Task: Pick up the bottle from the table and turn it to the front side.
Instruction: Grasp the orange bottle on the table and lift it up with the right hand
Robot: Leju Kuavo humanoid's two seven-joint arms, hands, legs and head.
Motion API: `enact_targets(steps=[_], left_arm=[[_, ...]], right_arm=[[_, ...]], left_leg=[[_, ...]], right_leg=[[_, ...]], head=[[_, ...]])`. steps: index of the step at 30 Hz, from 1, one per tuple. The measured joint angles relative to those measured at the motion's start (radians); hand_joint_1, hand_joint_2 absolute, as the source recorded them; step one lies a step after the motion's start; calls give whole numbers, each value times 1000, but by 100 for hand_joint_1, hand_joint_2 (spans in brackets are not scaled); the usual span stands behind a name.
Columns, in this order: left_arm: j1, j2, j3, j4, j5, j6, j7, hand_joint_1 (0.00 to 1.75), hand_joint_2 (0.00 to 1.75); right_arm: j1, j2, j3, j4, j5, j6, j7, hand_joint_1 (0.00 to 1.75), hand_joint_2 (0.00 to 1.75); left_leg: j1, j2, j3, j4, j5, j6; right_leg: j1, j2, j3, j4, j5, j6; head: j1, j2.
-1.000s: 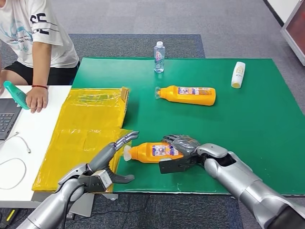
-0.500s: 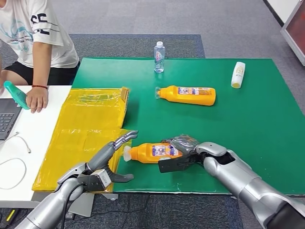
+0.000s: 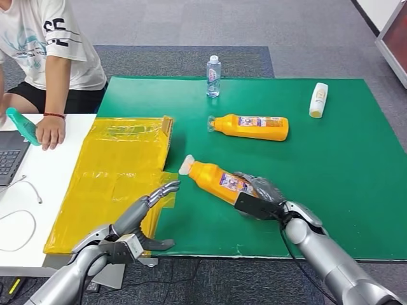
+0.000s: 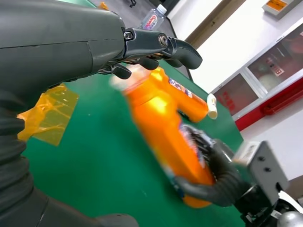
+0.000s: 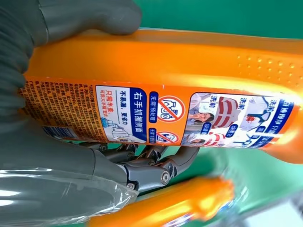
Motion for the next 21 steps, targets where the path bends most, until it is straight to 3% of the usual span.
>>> enact_targets(steps=[4,14,18,21], left_arm=[[23,11,5,-19,-6,0,0,0,175],[44,24,12,-46,-19,0,0,0,175],[48,28,15,-50,-12,-9,-1,0,175],[49,29,30,-41,35,-50,-7,0,175]], right_arm=[[67,-2,-132,-25,-45,20,-44,175,175],[165,-2,-334,-71,-153,93,-136,175,175],[205,5,-394,-95,-231,173,-186,175,175],[250,15,-445,-149,-315,294,-236,175,175]], left_leg=[[0,0,0,0,0,0],[0,0,0,0,0,1],[0,0,-1,0,0,1],[0,-1,-3,0,0,1]], right_leg=[[0,0,0,0,0,0],[0,0,0,0,0,0],[0,0,0,0,0,0],[0,-1,-2,0,0,1]], head=[[0,0],[0,0],[0,0],[0,0]])
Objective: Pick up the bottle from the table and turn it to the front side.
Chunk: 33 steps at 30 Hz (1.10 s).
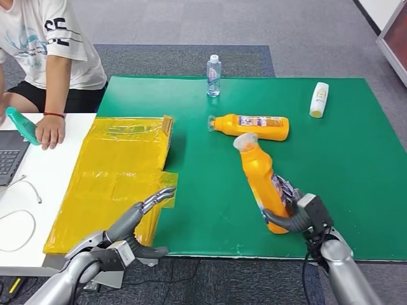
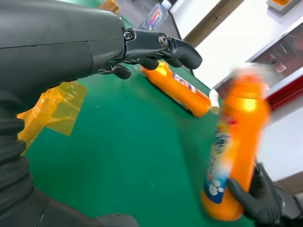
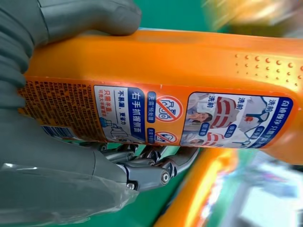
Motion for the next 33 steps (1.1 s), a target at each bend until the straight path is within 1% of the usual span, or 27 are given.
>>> enact_targets(steps=[2,5,9,13,17,24,27,30,33], left_arm=[[-7,0,17,31,41,-42,-7,0,175],[-27,-3,42,107,97,-127,-34,0,175],[-44,-7,58,180,212,-272,-49,0,175],[-56,-23,70,217,289,-355,-54,0,175],[-64,-41,75,226,312,-407,-56,0,175],[-87,-63,80,232,302,-404,-56,0,175],[-94,-69,80,220,320,-431,-57,0,175],[-101,-78,83,200,332,-470,-57,0,175],[-112,-86,84,183,330,-488,-57,0,175]], right_arm=[[20,9,-24,-43,-38,73,-26,175,175],[33,20,-33,-96,-61,135,-40,175,175],[38,36,-28,-156,-81,184,-45,175,175],[38,46,-11,-204,-84,195,-42,175,175],[38,53,18,-235,-52,174,-28,175,175],[32,58,91,-244,35,97,-13,175,175],[24,58,122,-240,53,73,-8,175,175],[12,61,152,-231,97,27,5,175,175],[-1,65,187,-219,154,-24,16,175,175]], left_leg=[[0,0,0,0,0,0],[0,0,0,0,0,-1],[0,0,0,0,0,-1],[0,0,-1,0,0,0],[-1,0,-1,0,0,0],[-1,0,-1,0,0,-1],[-1,0,-1,0,0,-1],[-1,0,-1,0,0,-1],[-1,0,-1,0,0,-1]], right_leg=[[0,1,-1,0,0,0],[0,1,-1,0,0,-1],[0,1,-1,0,-1,-1],[0,0,-1,0,-1,0],[0,0,-1,0,0,0],[0,0,-1,0,0,0],[0,0,-1,0,-1,0],[0,0,-1,0,-1,0],[0,0,-1,0,0,0]], head=[[0,0],[0,0],[0,0],[0,0],[0,0],[0,0],[0,0],[0,0],[0,0]])
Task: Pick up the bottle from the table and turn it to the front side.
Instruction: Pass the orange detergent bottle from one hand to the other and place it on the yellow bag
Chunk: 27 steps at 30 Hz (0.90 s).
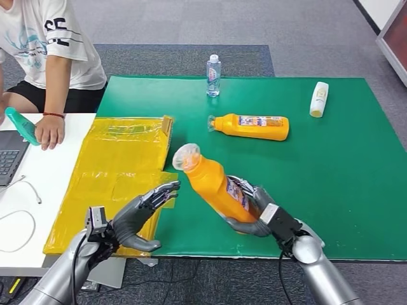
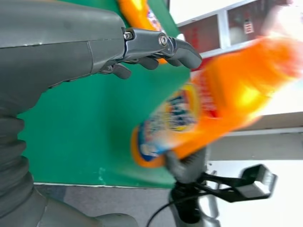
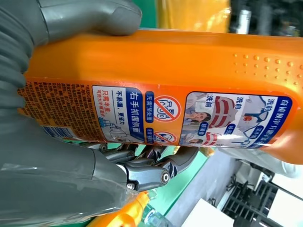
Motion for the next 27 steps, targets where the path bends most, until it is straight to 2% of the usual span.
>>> enact_targets(steps=[5,15,27], left_arm=[[-13,-8,0,-21,-4,0,0,0,175],[-37,-18,0,-44,7,1,0,0,175],[-52,-31,5,-45,24,-16,0,0,175]], right_arm=[[-14,4,52,14,50,-46,3,175,175],[-29,11,109,23,56,-63,3,175,175],[-8,14,105,-22,-120,24,-57,175,175]], left_leg=[[0,0,0,0,0,0],[0,0,0,0,0,0],[0,0,0,0,0,0]], right_leg=[[0,0,0,0,0,0],[0,0,0,0,0,0],[0,0,0,0,0,0]], head=[[0,0],[0,0],[0,0]])
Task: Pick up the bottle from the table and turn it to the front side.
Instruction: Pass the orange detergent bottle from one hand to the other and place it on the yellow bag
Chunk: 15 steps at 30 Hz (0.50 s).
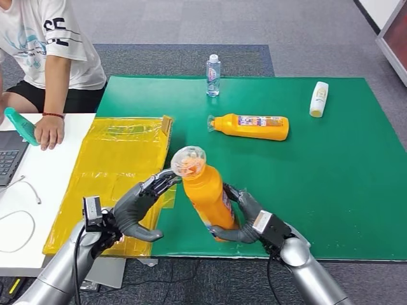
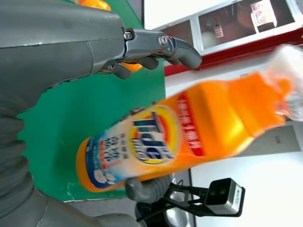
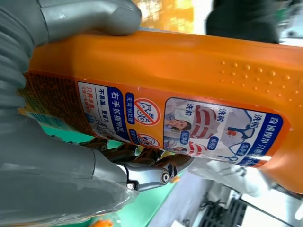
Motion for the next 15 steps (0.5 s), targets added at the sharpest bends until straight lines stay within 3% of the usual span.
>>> enact_targets(steps=[8,12,15], left_arm=[[1,-9,17,0,28,-44,0,0,175],[-13,-29,44,46,107,-119,8,0,175],[-38,-43,57,119,149,-113,33,0,175]], right_arm=[[26,3,-43,-73,-129,110,-26,175,175],[37,7,-57,-103,-48,58,-11,175,175],[40,12,-57,-106,27,0,-8,175,175]], left_leg=[[0,0,0,0,0,0],[0,0,0,0,0,0],[0,0,0,0,0,0]], right_leg=[[0,0,0,0,0,0],[0,0,0,0,0,0],[0,0,0,0,0,0]], head=[[0,0],[0,0],[0,0]])
